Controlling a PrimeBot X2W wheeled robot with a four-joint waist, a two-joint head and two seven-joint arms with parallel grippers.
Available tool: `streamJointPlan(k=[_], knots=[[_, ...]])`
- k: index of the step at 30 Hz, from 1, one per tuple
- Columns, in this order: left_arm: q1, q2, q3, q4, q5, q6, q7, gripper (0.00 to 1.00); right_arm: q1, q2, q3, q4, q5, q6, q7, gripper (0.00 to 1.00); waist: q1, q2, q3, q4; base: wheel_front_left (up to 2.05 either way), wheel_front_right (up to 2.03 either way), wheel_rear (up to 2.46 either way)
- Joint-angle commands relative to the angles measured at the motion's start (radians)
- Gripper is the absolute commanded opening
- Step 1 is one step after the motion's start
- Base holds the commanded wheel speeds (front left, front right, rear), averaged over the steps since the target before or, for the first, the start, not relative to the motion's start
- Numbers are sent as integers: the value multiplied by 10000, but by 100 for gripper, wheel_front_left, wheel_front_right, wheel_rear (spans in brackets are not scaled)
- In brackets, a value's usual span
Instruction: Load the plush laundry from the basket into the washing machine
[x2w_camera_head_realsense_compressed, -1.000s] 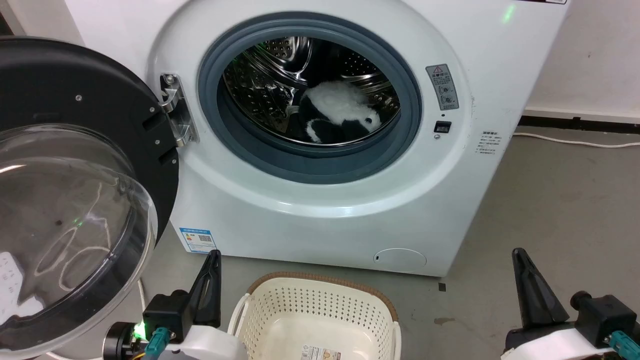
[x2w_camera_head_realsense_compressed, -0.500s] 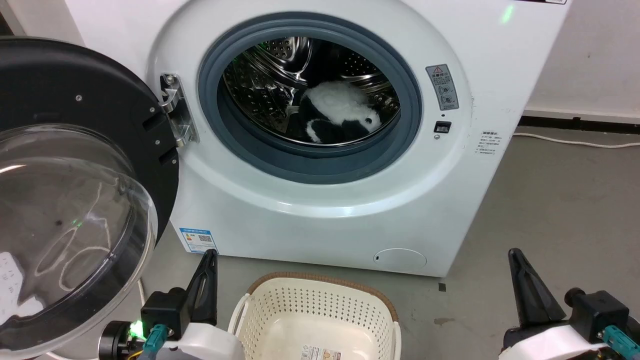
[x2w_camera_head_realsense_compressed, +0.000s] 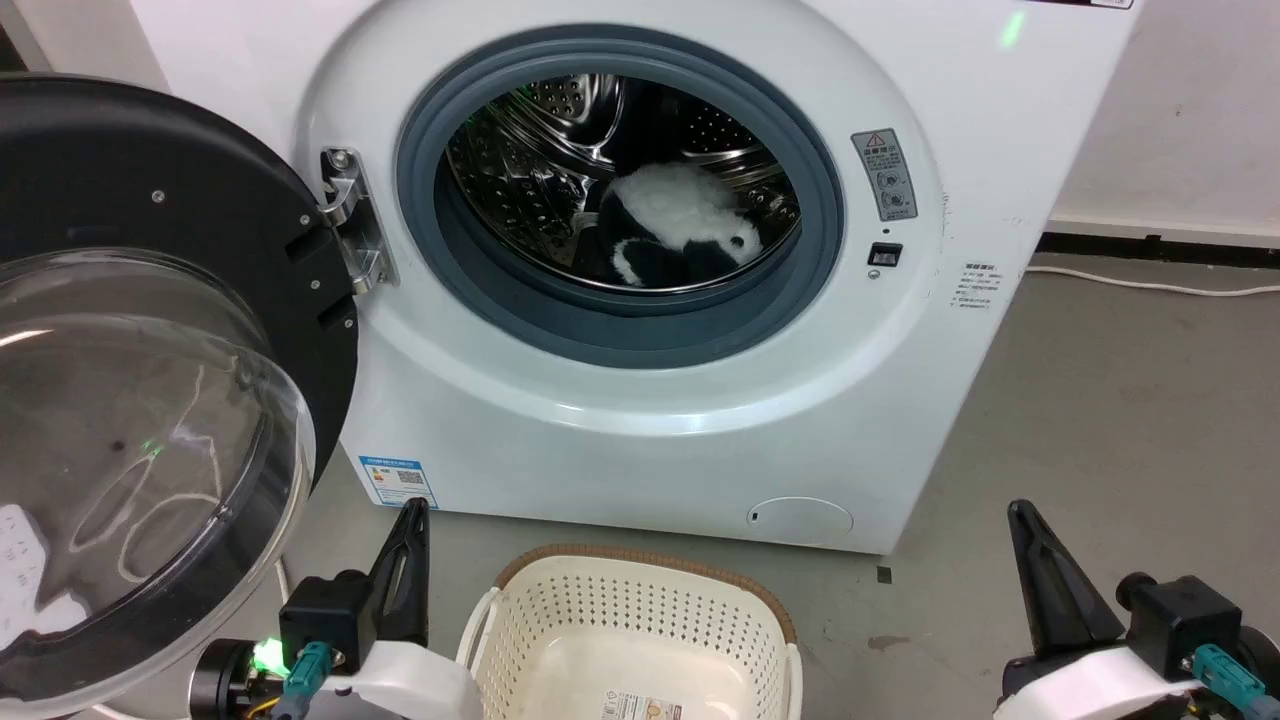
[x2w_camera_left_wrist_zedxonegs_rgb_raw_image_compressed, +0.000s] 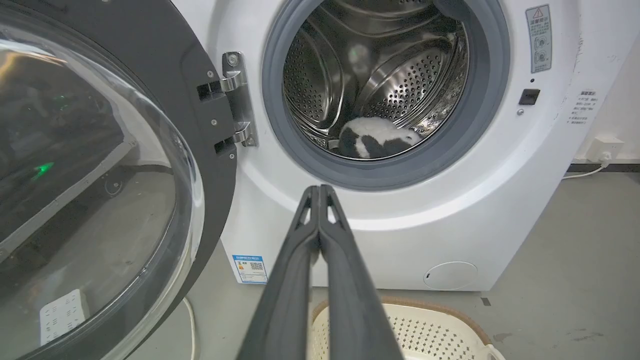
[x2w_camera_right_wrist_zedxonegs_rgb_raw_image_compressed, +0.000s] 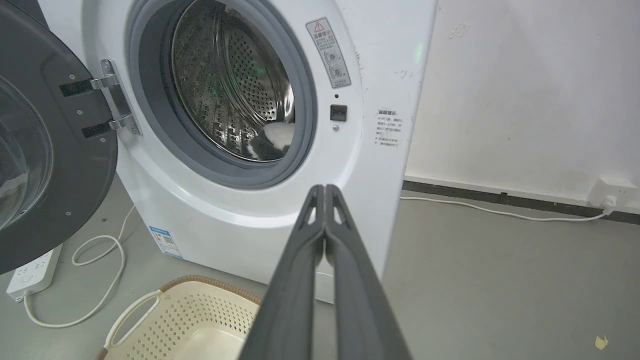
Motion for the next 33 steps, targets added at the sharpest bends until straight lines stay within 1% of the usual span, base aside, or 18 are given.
streamJointPlan(k=[1, 33], knots=[[1, -8, 45, -86, 83, 73, 53, 0, -199, 28, 19, 30, -57, -5, 57, 0, 0, 0, -1, 1, 0, 0, 0], [2, -16, 349, -360, 493, 151, 707, 0, -389, 40, 92, 77, -536, -6, 714, 0, 0, 0, -13, 16, 0, 0, 0]])
